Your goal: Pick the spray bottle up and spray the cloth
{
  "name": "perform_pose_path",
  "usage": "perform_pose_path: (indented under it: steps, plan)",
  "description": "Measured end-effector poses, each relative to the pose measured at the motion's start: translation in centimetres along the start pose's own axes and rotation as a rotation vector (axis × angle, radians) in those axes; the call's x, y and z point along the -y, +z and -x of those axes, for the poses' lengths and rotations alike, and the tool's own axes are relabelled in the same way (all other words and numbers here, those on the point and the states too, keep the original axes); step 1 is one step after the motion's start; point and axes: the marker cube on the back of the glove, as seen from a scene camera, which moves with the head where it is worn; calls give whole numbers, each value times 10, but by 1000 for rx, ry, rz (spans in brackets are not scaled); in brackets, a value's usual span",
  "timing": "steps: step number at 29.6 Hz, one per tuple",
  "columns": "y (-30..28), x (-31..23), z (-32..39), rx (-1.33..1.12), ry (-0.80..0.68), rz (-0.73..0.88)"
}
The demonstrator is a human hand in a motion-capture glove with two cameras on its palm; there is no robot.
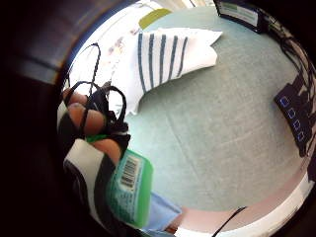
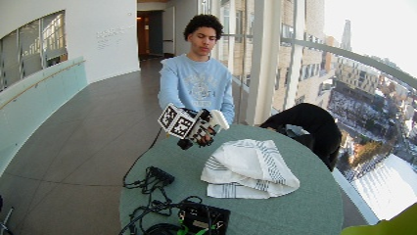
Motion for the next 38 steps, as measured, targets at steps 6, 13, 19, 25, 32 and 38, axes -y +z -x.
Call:
perform_pose_path:
  steps: [6, 13, 19, 25, 32, 38]
  plan:
    - [1, 2, 1, -20, 10, 15]
    - [1, 4, 4, -37, 9, 33]
    - [1, 5, 7, -46, 8, 42]
    - [2, 8, 9, -43, 12, 46]
    - [6, 6, 10, -51, 9, 55]
    - [6, 7, 11, -51, 15, 57]
